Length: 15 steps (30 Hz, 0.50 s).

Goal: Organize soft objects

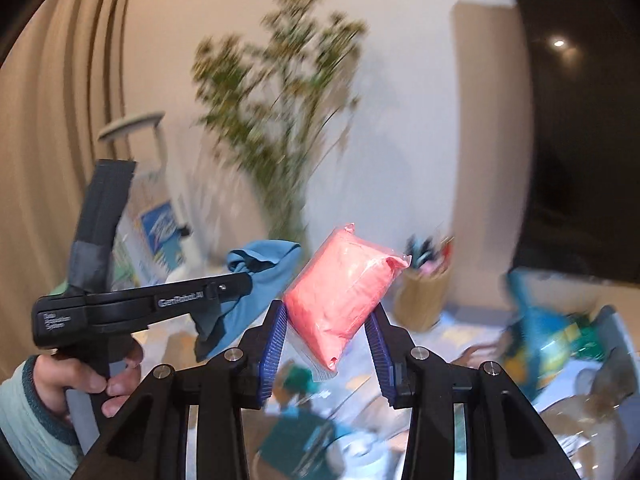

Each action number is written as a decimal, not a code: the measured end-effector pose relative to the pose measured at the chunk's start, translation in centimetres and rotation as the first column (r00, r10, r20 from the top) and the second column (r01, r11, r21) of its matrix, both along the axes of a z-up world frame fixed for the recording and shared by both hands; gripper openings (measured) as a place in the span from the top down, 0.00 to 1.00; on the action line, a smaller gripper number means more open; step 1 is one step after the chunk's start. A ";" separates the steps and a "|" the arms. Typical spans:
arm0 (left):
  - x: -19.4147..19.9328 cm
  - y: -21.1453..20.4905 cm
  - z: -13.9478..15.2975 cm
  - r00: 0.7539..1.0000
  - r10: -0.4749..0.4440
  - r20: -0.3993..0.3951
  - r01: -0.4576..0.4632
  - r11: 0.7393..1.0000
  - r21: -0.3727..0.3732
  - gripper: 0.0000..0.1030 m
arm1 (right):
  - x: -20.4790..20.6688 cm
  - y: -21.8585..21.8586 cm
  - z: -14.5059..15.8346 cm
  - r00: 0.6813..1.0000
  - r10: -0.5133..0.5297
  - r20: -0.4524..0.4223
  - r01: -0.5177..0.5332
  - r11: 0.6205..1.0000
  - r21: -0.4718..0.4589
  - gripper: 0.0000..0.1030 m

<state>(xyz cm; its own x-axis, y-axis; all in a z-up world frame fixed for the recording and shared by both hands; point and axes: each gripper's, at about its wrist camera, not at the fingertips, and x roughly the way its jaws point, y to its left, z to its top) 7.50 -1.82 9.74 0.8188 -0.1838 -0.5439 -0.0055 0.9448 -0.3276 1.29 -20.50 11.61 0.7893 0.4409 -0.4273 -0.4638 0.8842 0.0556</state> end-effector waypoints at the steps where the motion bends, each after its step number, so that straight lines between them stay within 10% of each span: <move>1: 0.3 -0.9 0.8 1.000 -0.015 0.018 0.015 1.000 0.000 0.94 | 0.0 -0.7 0.5 1.000 -0.019 0.010 0.019 1.000 0.002 0.62; 15: 1.3 -17.2 4.4 0.928 -0.366 0.067 0.362 0.930 0.065 0.94 | -0.3 -15.2 2.5 0.930 -0.366 0.009 0.366 0.929 0.049 0.62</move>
